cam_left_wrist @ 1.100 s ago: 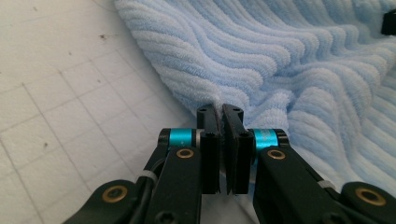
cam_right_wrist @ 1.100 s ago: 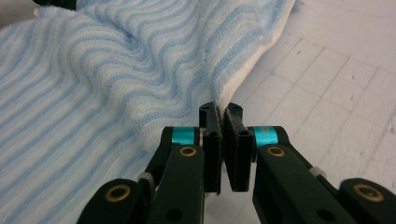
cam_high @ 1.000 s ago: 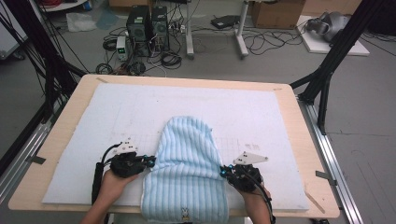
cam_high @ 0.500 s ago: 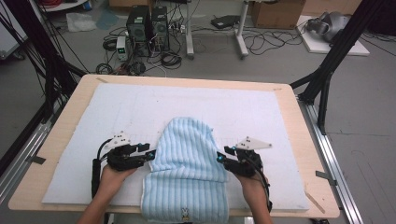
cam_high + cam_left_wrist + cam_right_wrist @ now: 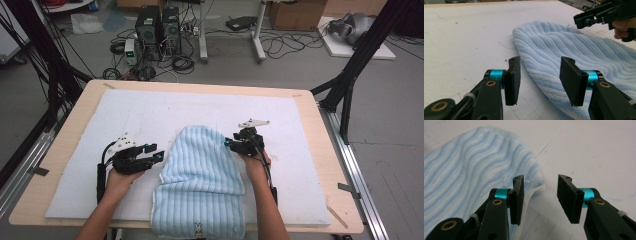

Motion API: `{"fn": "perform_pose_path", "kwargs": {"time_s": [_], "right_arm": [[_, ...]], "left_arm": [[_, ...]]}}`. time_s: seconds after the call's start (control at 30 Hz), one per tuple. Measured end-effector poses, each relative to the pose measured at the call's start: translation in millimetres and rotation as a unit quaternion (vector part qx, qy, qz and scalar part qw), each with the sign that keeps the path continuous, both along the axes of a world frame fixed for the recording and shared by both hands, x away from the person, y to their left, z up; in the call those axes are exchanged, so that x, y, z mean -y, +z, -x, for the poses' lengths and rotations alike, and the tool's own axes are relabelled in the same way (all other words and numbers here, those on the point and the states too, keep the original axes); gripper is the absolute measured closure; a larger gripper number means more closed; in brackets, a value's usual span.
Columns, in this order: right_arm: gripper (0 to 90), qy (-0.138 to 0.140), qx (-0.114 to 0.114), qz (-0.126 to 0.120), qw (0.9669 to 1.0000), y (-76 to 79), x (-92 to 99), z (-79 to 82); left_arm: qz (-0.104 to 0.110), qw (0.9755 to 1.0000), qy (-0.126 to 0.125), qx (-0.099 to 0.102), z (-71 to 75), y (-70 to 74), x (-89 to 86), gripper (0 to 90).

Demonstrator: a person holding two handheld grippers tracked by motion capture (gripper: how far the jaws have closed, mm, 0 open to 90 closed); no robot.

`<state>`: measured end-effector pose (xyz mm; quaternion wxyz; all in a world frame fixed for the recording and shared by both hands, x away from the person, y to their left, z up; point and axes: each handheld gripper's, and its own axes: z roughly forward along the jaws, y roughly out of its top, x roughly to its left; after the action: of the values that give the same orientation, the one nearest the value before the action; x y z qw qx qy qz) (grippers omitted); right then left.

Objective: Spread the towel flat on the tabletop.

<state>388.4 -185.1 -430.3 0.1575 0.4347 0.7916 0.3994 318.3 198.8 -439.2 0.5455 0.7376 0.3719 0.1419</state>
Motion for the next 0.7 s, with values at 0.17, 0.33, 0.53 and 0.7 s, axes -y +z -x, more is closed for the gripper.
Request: {"fn": "perform_pose_path", "kwargs": {"time_s": [0.17, 0.33, 0.53, 0.7], "right_arm": [[55.8, 0.001, -0.028, 0.009, 0.9996, -7.6, -16.8, -20.2], [83.3, 0.003, -0.029, 0.027, 0.9992, -9.4, -19.3, -20.3], [84.9, -0.001, 0.028, 0.070, 0.9972, 9.5, -10.0, -3.0], [84.8, 0.002, 0.070, 0.117, 0.9907, 21.9, 2.0, 18.2]], "left_arm": [[0.000, 0.9999, 0.009, -0.007, -1.7, -0.4, -1.0, 51.4], [0.001, 0.9999, 0.012, -0.009, -3.4, 0.0, -1.8, 51.5], [0.007, 0.9998, 0.014, -0.013, -6.1, 3.0, -0.7, 51.4], [0.009, 0.9998, 0.015, -0.004, -10.5, 13.5, 1.0, 51.4]]}}
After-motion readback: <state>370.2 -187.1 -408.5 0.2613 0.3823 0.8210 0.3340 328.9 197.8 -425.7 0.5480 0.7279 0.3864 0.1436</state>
